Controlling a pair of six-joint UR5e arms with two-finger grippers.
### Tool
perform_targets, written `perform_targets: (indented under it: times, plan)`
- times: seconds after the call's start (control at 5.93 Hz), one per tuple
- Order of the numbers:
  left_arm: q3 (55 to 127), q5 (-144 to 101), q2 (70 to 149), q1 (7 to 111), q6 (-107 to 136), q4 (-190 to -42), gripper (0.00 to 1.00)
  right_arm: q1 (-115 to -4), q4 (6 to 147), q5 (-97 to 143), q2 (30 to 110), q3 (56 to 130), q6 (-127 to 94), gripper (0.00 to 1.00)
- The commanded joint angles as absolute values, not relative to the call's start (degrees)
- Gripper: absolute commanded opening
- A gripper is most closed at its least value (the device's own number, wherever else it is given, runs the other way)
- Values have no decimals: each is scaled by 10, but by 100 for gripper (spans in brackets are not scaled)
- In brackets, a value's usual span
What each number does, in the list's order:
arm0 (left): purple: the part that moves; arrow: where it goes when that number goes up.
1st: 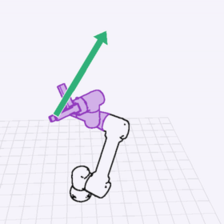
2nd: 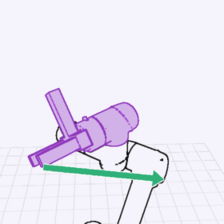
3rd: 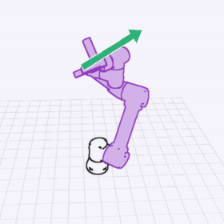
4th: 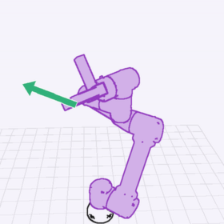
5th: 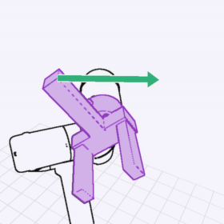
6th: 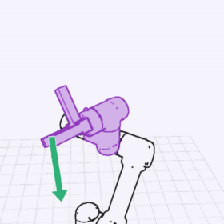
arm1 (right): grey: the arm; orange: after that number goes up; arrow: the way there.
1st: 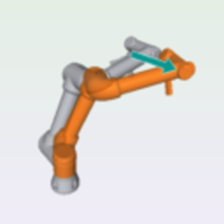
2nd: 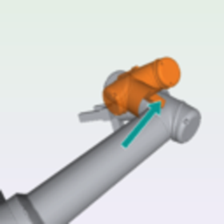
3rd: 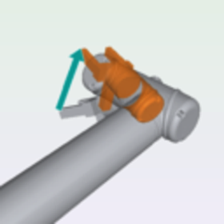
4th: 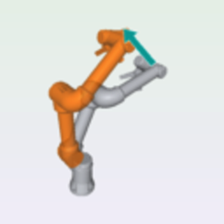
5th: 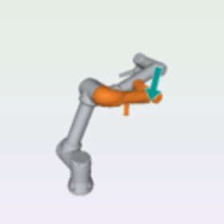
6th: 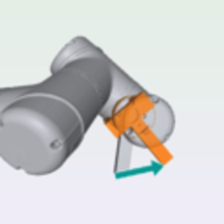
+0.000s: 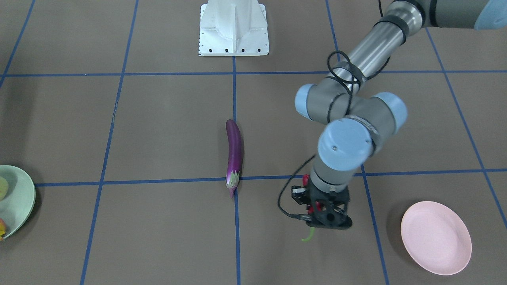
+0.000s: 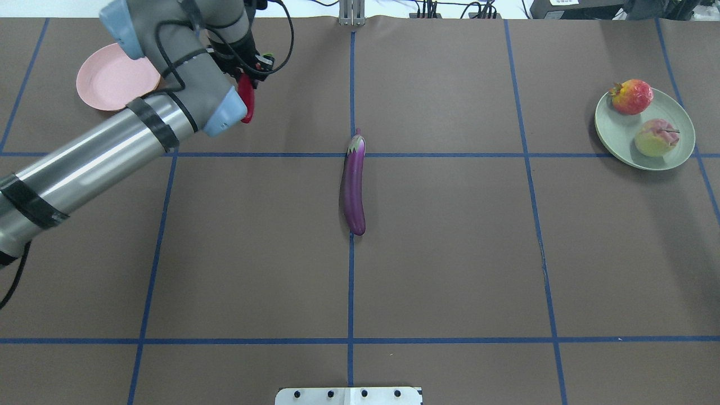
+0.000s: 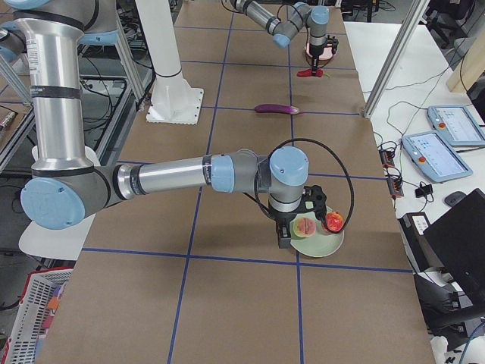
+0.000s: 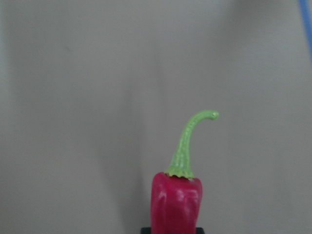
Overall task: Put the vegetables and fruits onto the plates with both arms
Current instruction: 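Carry the chili pepper with the left gripper onto the pink plate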
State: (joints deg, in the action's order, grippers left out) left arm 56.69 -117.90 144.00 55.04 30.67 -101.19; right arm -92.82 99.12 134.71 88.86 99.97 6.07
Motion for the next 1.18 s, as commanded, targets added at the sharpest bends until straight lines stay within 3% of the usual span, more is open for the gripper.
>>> perform_targets:
  times: [0.0, 0.51, 0.67, 1.01]
  plan:
    - [487, -1191, 1424, 629, 68, -1009, 0, -926, 991, 1346, 889, 999, 60, 100]
    - [399, -1030, 1396, 636, -4, -1103, 0, -923, 991, 1348, 888, 1000, 55, 100]
    - [397, -1027, 1371, 635, 42, -1131, 94, -923, 991, 1348, 888, 1000, 55, 100]
    - [443, -1077, 1372, 635, 164, -1126, 100, -923, 991, 1348, 888, 1000, 55, 100]
